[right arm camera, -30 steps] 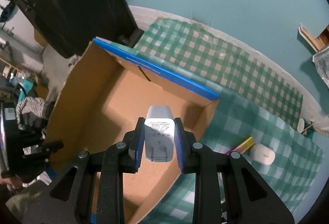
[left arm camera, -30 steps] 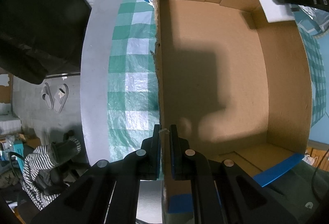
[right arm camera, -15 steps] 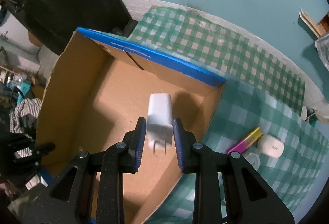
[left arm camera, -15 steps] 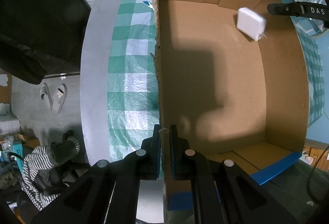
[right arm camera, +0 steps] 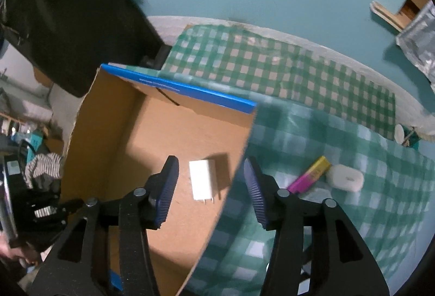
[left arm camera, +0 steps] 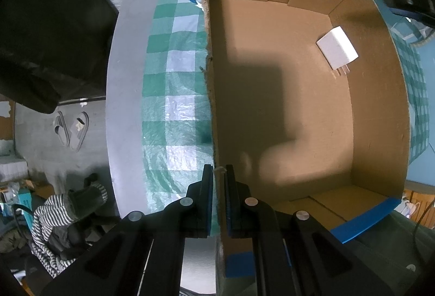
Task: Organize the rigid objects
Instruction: 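Move the right gripper to the green-lidded round tin and grasp it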
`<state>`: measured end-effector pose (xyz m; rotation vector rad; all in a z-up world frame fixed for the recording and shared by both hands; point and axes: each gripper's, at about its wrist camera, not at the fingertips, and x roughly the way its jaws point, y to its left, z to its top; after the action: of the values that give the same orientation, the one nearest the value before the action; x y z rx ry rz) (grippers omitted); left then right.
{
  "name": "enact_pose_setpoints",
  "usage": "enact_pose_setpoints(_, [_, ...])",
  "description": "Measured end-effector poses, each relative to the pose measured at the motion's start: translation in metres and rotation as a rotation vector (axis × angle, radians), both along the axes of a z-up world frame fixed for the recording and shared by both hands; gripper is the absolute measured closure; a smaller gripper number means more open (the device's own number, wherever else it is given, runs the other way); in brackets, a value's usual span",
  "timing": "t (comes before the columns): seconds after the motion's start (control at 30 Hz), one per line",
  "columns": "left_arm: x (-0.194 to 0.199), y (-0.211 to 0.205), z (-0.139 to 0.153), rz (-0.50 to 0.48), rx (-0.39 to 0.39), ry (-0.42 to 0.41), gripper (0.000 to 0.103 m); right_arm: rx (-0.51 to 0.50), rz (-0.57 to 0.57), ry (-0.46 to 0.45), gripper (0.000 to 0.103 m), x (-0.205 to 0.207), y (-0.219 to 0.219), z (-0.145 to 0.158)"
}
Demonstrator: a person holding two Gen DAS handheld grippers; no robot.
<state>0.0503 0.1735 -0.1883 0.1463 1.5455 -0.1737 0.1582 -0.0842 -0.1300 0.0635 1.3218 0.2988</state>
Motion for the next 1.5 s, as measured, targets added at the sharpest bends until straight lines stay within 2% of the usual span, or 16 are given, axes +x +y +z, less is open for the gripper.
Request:
enact_pose_setpoints(0.1, [0.001,0.002,0.001,0.004,-0.008,0.001,0.095,0.018,-0.028,-0.01,0.051,-0.009,-0.01,0.01])
enact_pose_setpoints(0.2, [0.001,0.002,0.001,0.004,-0.01,0.0,0.095,0.015,-0.066,-0.017,0.045,-0.018,-0.023,0.017])
enact_pose_setpoints(0.33, [0.002,0.003,0.001,0.005,-0.01,-0.001,0.095,0.002,-0.118,-0.006,0.044,-0.03,-0.044,0.016])
enact_pose_setpoints(0.7, [0.001,0.002,0.001,0.01,-0.009,0.003,0.095,-0.036,-0.221,0.094,0.044,-0.068,-0.096,-0.021])
enact_pose_setpoints(1.07, [0.0,0.001,-0.001,0.014,-0.002,0.005,0.095,-0.073,-0.182,0.167,0.044,-0.1,-0.093,-0.071])
enact_pose_setpoints(1.5, [-0.003,0.003,-0.001,0.012,0.005,0.002,0.095,-0.063,-0.188,0.17,0.045,-0.113,-0.094,-0.098])
